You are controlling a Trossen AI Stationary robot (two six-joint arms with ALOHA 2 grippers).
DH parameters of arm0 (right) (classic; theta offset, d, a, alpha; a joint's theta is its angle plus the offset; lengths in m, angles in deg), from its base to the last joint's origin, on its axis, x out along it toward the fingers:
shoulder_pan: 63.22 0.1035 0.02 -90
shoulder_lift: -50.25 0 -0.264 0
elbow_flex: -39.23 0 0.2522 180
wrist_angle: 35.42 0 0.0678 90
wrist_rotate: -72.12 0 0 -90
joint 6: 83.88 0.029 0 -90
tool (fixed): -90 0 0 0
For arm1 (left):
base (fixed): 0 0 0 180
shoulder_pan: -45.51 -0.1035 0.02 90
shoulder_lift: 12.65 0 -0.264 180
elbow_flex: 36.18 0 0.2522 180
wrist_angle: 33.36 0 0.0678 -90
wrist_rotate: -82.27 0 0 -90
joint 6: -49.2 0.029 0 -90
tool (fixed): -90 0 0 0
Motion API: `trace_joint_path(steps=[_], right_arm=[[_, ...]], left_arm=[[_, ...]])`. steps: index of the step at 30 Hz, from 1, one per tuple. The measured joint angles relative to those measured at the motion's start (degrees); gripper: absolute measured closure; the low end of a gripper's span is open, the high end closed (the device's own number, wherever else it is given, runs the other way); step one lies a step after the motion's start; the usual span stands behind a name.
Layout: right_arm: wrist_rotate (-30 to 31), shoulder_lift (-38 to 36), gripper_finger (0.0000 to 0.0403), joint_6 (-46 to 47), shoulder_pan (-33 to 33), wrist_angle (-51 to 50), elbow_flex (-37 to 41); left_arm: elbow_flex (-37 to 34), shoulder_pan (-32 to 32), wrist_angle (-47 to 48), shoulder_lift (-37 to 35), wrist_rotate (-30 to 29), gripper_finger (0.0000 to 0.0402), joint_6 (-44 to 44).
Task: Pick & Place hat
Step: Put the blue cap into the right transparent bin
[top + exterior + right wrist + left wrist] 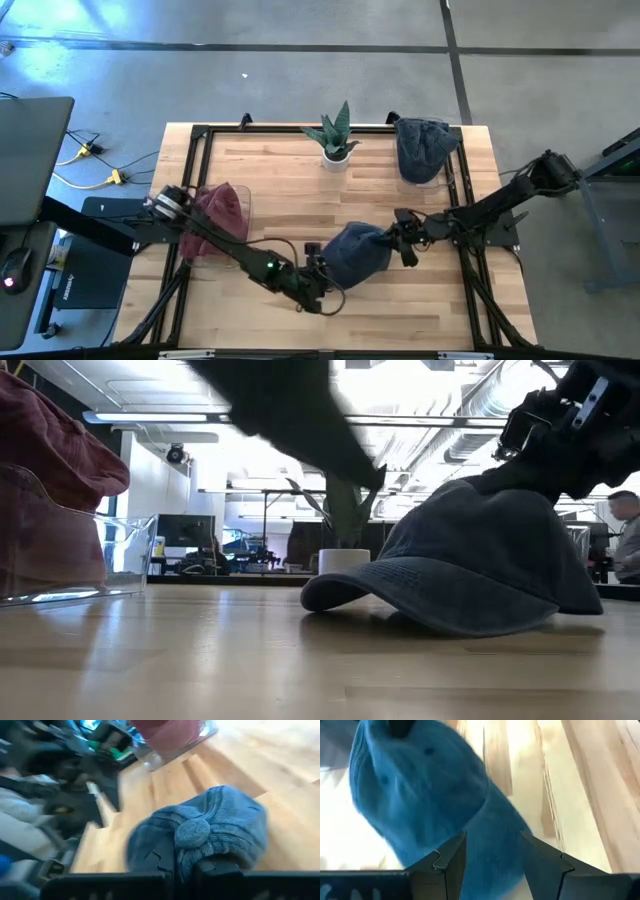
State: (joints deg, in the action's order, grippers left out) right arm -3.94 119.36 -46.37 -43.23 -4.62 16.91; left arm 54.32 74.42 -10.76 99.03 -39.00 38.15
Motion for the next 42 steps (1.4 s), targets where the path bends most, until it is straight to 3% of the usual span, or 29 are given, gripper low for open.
trace_joint_path(steps=[4, 7, 13, 19, 26, 31, 37, 42], right_arm=[[-7.52, -2.82, 0.0397, 3.64, -2.34, -1.50, -0.18], [-11.56, -6.17, 0.0397, 3.43, -3.40, -9.25, -3.50], [-12.82, -11.94, 0.0399, -3.10, -4.34, -50.01, -22.59], [-8.08, -10.95, 0.0400, -14.60, -6.33, -84.59, -44.35], [1.14, -9.85, 0.0401, -31.44, -7.37, -107.85, -62.05], [12.78, -9.85, 0.0399, -47.84, -7.89, -115.06, -69.26], [25.46, -9.85, 0.0399, -66.25, -13.35, -116.11, -70.84], [28.64, -9.86, 0.0400, -78.24, -22.05, -119.94, -70.31]], left_arm=[[-7.25, 0.04, -4.82, -4.41, 1.61, 0.0231, -1.67], [-11.81, -0.08, -10.07, -7.11, 2.60, 0.0231, -2.15], [-13.54, -0.01, -11.16, -7.58, 2.56, 0.0231, -3.76], [-13.54, -0.03, -12.32, -7.58, 5.62, 0.0231, -3.72], [-13.54, -0.03, -12.26, -7.58, 5.56, 0.0231, -3.78], [-13.54, -0.03, -12.12, -7.58, 5.66, 0.0231, -3.79], [-13.54, -0.03, -12.08, -7.58, 5.66, 0.0231, -3.80], [-13.52, -0.01, -12.02, -7.58, 5.68, 0.0231, -3.80]])
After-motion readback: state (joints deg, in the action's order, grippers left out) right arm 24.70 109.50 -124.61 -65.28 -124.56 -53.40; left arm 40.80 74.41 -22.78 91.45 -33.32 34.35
